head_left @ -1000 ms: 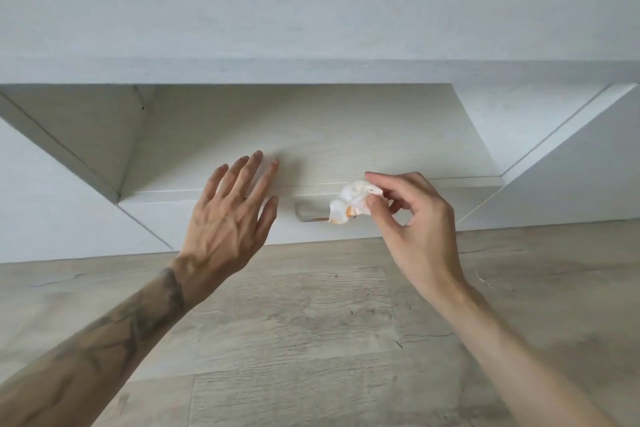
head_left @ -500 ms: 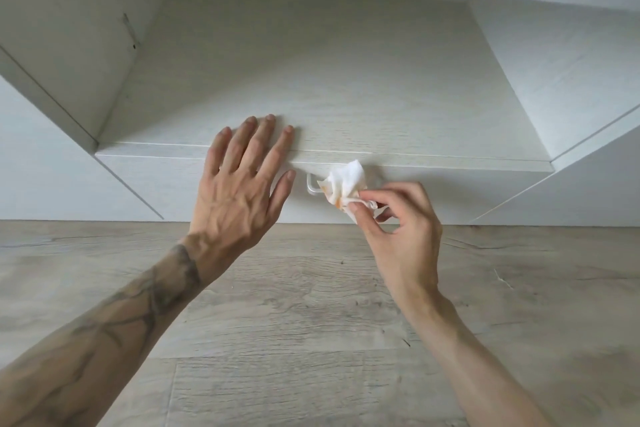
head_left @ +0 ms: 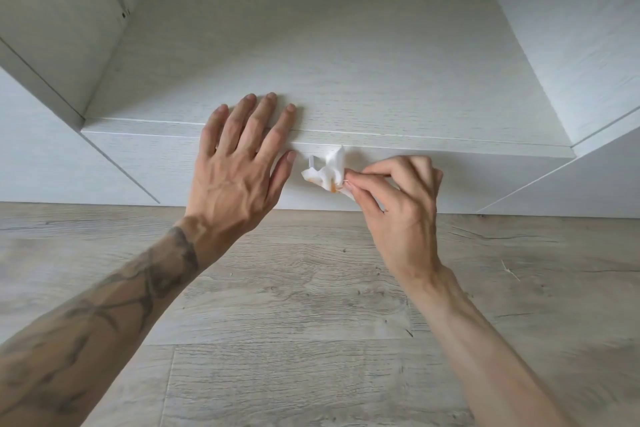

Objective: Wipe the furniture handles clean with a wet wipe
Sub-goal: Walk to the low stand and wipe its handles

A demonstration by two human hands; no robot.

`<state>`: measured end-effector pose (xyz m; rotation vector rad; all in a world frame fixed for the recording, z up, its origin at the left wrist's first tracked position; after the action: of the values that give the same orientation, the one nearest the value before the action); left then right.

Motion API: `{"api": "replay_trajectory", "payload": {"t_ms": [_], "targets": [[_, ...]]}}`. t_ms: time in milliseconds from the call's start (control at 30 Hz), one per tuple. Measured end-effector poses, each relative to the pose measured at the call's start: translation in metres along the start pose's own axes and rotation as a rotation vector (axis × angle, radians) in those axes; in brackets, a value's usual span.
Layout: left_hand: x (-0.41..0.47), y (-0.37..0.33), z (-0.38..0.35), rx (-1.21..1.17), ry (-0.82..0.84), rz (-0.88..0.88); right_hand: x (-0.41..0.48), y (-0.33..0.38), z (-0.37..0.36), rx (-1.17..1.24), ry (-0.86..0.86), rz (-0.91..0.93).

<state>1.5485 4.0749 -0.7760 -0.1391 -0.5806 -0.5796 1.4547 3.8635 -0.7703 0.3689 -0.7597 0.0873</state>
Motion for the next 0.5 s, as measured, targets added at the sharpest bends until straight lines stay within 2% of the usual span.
{"api": "replay_trajectory", "payload": {"t_ms": [200,367,500], "targets": [[0.000,0.000,-0.002,-0.002,-0.015,0.012,-0.005,-0.007,0.003,-0.006,-0.068,-0.074],[0.000,0.001,-0.002,-0.006,-0.010,0.010,-0.002,-0.014,0.005,-0.017,-0.021,-0.010],[-0.001,-0.001,-0.002,-0.006,-0.030,0.014,-0.007,-0.024,0.013,-0.023,-0.074,-0.079]]}}
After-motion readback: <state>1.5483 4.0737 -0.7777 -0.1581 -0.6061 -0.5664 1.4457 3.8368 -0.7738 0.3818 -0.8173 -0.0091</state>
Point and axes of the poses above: each hand's wrist, its own x-axis towards the middle knuckle, its own z-axis out of the back of the hand, y = z × x, the point moved 3 cm from there along x, towards the middle knuckle, and after that the axes turned 4 degrees about -x, right-handed, at the moved point
